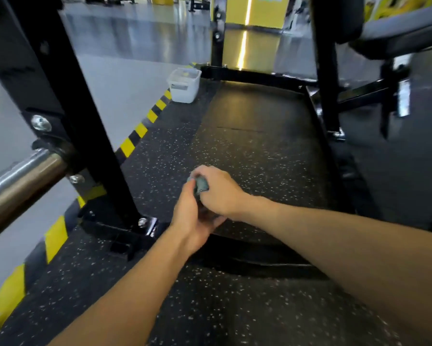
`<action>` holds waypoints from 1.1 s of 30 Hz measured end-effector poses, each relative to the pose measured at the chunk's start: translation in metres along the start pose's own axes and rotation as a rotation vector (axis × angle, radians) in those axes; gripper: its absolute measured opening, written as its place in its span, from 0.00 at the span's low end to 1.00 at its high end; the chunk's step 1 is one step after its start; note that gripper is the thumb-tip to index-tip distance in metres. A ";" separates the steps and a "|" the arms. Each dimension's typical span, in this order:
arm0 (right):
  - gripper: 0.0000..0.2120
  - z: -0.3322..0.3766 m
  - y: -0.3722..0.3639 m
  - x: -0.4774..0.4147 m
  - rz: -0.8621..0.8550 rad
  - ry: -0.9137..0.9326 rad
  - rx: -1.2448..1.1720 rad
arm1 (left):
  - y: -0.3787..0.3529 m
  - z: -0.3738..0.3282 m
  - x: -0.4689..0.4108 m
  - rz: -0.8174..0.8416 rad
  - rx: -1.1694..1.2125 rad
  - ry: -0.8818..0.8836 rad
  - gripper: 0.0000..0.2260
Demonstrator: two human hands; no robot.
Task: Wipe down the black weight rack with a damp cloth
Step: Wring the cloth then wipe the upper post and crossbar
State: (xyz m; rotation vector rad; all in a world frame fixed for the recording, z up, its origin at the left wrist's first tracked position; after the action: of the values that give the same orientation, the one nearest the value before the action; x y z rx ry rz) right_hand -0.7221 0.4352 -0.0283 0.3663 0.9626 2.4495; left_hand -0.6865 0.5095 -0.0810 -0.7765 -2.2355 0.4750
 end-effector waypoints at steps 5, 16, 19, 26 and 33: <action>0.42 -0.079 0.065 0.067 -0.036 -0.272 -0.135 | -0.079 0.066 -0.015 0.110 -0.020 0.080 0.15; 0.20 -0.299 0.128 0.238 -0.570 -0.829 0.131 | -0.237 0.237 0.005 0.328 -0.473 -0.024 0.10; 0.22 -0.322 0.138 0.256 -0.632 -0.840 0.129 | -0.263 0.270 0.004 0.443 -0.704 -0.216 0.12; 0.11 -0.335 0.144 0.261 -0.695 -0.707 0.158 | -0.286 0.323 0.007 0.859 -1.373 -0.641 0.12; 0.16 -0.342 0.133 0.265 -0.885 -0.666 0.044 | -0.288 0.320 -0.013 1.338 -1.618 -1.018 0.17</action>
State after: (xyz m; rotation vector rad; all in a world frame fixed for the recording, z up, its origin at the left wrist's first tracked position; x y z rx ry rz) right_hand -1.1314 0.2963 -0.1622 0.5683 0.6666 1.3660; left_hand -1.0241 0.2515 -0.1513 -3.5024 -2.1263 -0.8246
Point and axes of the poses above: each hand's wrist, its own x-axis away from the middle knuckle, its own y-axis out of the back of the hand, z = x × y, the point moved 3 cm from there along -x, towards the middle knuckle, and after that the axes turned 3 degrees about -y, right-handed, at the moved point
